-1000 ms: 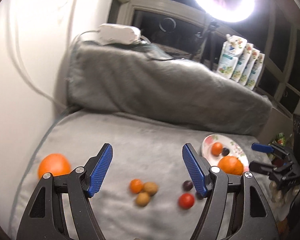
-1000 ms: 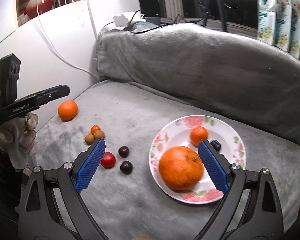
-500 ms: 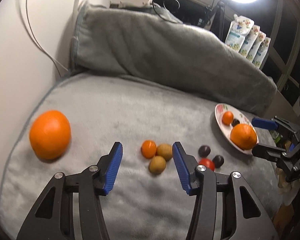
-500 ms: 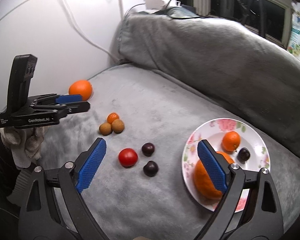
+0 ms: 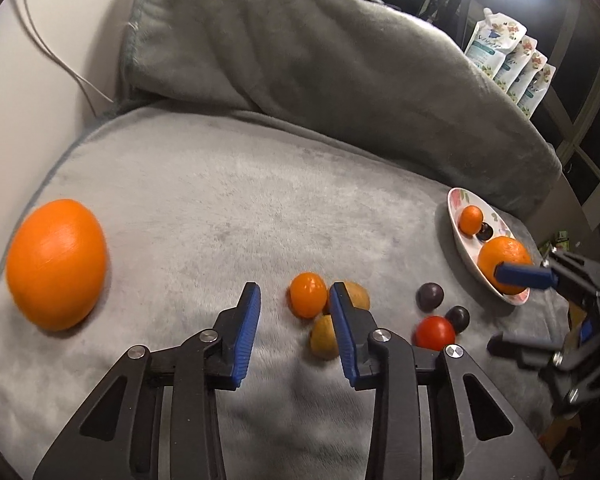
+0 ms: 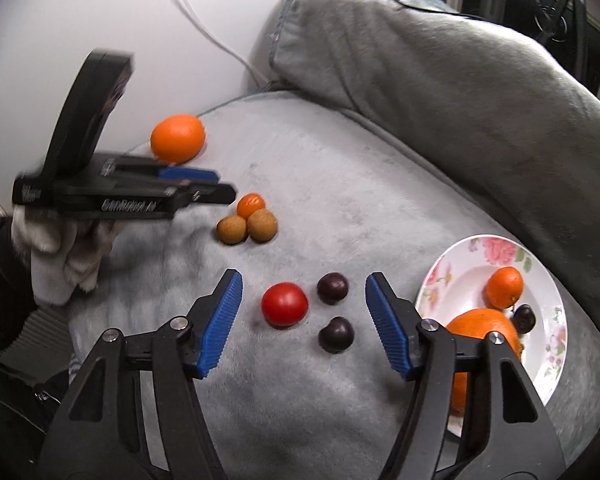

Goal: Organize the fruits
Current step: 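Grasp the red tomato with the right tool while the left tool grasps a tangerine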

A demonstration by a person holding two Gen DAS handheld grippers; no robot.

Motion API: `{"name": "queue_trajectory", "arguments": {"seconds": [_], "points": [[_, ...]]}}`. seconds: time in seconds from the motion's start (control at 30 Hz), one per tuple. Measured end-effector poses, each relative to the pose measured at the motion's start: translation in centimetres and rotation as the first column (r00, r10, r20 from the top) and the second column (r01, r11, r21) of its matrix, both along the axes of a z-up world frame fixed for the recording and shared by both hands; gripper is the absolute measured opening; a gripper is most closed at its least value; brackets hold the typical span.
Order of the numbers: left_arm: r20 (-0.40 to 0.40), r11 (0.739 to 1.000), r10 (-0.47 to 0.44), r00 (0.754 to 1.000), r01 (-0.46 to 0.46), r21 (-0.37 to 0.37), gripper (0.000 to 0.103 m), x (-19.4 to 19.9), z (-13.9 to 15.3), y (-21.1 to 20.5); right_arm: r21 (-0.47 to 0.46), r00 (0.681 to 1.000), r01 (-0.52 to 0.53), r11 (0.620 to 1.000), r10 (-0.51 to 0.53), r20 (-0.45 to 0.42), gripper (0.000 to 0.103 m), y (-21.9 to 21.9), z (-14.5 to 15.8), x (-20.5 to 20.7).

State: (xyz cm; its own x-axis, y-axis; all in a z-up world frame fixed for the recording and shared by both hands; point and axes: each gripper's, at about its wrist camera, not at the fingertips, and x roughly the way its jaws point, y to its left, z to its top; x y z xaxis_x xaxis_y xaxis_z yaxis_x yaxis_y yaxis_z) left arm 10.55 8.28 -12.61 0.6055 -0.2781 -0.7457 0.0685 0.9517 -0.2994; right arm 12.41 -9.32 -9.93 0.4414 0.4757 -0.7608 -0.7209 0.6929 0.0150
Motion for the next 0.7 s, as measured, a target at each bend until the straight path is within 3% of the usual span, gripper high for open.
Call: {"name": "queue_trajectory", "arguments": {"seconds": [0.33, 0.7], "points": [[-0.078, 0.998, -0.037, 0.996, 0.033, -0.047, 0.034, 1.7, -1.5, 0.0, -0.017, 0.999, -0.037, 0.999, 0.036, -0.041, 0.050, 0.8, -2.1, 0.2], [-0.094, 0.996, -0.053, 0.994, 0.046, -0.074, 0.032, 2.2, -1.5, 0.3, -0.020, 0.997, -0.051, 0.999, 0.049, -0.066, 0.045, 1.1, -3.7, 0.9]]}}
